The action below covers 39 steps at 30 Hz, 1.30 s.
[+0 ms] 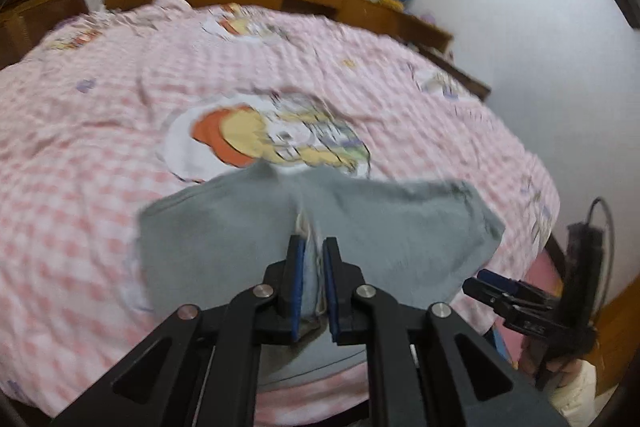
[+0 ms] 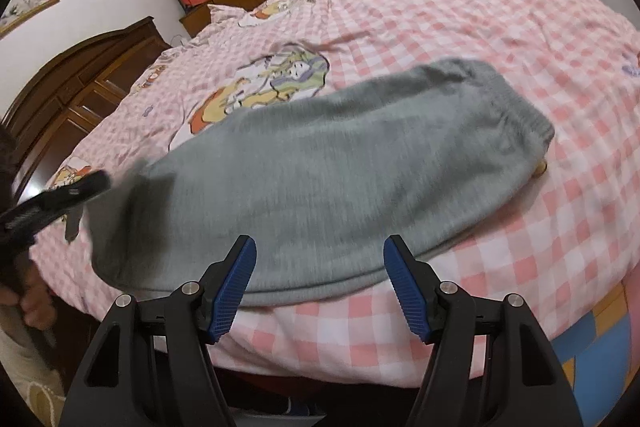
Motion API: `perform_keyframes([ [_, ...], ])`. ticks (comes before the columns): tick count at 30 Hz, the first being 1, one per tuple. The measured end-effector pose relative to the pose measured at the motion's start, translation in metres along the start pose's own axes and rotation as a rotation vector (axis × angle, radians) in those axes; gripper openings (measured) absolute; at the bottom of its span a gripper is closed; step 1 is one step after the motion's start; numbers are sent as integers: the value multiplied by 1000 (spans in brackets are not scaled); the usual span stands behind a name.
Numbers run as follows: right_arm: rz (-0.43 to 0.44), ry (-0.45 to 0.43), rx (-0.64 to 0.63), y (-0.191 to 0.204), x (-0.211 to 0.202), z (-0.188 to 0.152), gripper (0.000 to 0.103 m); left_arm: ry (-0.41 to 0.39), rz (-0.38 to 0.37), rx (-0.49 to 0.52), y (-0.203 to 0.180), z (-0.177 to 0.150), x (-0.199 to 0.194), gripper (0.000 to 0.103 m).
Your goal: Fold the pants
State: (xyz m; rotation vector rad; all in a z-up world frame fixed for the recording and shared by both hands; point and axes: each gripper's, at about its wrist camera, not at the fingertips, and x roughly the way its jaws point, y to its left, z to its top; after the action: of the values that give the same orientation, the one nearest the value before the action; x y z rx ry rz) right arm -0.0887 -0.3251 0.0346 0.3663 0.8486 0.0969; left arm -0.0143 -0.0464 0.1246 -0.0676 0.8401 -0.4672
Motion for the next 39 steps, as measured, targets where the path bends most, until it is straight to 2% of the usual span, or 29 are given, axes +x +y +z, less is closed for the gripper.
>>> perform_keyframes([
  [5,-10,30,10,-8,9,-6,68,99,-18,27,-22,-10,51,8],
  [8,-5,39,22,-12,13,-8,68,132,-20,35,-25,-16,61,8],
  [12,-2,63,27,-13,22,-10,68,133,26,30,-19,-17,62,9],
  [18,-15,77,3,-4,26,-9,68,144,70,8,-4,-19,54,22],
  [20,-17,64,-22,3,22,-6,68,147,98,7,0,-21,48,43],
  [22,-9,59,-42,9,20,-2,68,141,126,8,2,-21,44,52],
  [25,21,68,-60,20,21,2,68,143,164,12,9,-25,35,53],
  [29,92,107,-70,39,29,8,68,130,221,15,21,-30,22,64],
  [35,152,171,-124,78,50,11,68,121,277,3,47,-35,6,67],
  [39,191,217,-145,101,65,10,68,124,269,-48,67,-41,4,67],
])
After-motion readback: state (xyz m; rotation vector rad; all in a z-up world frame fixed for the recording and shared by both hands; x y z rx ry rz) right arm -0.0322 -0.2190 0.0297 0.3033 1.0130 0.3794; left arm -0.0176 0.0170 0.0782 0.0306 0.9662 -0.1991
